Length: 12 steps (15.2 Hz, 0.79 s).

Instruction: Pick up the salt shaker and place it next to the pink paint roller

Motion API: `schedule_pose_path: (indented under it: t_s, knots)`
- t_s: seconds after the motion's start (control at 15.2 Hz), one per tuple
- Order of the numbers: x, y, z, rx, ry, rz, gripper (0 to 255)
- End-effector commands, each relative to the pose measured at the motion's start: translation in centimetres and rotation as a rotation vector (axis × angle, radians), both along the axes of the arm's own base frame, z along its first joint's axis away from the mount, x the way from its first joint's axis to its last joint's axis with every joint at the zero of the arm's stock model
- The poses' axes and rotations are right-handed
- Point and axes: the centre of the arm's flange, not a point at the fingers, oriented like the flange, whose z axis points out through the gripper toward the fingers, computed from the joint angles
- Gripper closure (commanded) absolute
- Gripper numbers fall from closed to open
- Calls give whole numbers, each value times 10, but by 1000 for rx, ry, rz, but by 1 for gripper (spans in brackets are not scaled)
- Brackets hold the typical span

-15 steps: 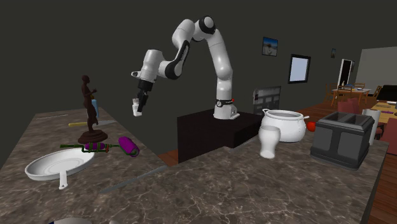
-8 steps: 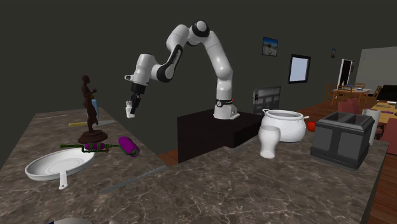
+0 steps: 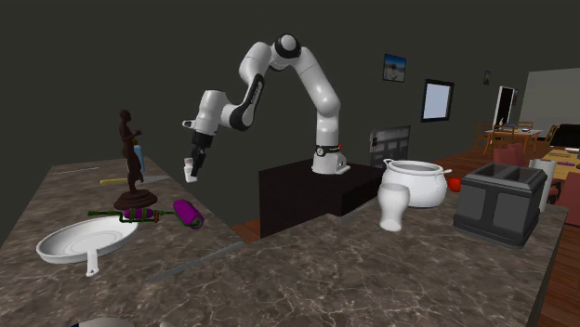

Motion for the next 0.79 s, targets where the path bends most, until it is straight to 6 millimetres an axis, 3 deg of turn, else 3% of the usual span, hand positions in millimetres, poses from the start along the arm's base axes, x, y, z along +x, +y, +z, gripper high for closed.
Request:
schedule_pose_path:
  t_s: [0.0,0.73]
  knots:
    - [0,0,-11,0,0,0,255]
    - [0,0,-69,0,0,0,255]
